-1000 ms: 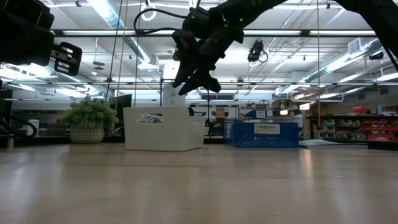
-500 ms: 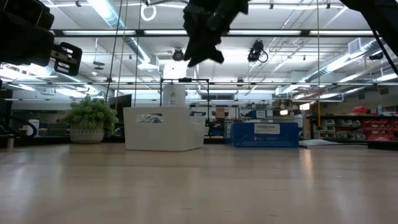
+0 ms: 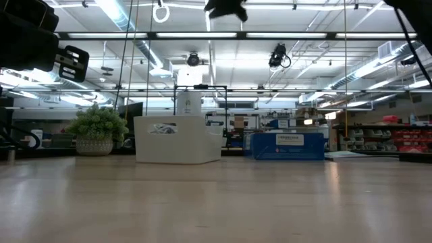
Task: Pick and place USB-C Cables
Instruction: Return to Home Position
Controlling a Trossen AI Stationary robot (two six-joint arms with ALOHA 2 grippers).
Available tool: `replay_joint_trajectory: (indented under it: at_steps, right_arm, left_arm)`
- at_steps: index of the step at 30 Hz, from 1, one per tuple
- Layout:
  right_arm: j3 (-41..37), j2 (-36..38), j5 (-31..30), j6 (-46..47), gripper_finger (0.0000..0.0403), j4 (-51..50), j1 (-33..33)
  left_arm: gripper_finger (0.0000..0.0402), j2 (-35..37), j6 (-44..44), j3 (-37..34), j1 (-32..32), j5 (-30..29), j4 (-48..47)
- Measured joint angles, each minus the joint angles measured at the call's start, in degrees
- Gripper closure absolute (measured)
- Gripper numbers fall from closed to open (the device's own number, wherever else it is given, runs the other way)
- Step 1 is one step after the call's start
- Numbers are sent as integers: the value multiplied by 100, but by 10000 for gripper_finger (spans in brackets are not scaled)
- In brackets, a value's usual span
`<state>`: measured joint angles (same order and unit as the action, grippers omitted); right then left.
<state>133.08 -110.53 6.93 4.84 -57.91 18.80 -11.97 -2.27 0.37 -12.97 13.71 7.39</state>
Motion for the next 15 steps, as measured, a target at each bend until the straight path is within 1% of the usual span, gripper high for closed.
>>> replay_joint_trajectory:
  at_steps: [2,10,15]
  right_arm:
    - [-39,258,-82,-2,278,109,38]
    - [-42,1220,-844,-259,278,87,249]
    - [-39,1800,-907,-318,278,84,351]
  left_arm:
    - [390,-2,1,1,0,-1,3]
    - [390,0,1,0,0,-1,3]
    - [390,-2,1,0,-2,1,2]
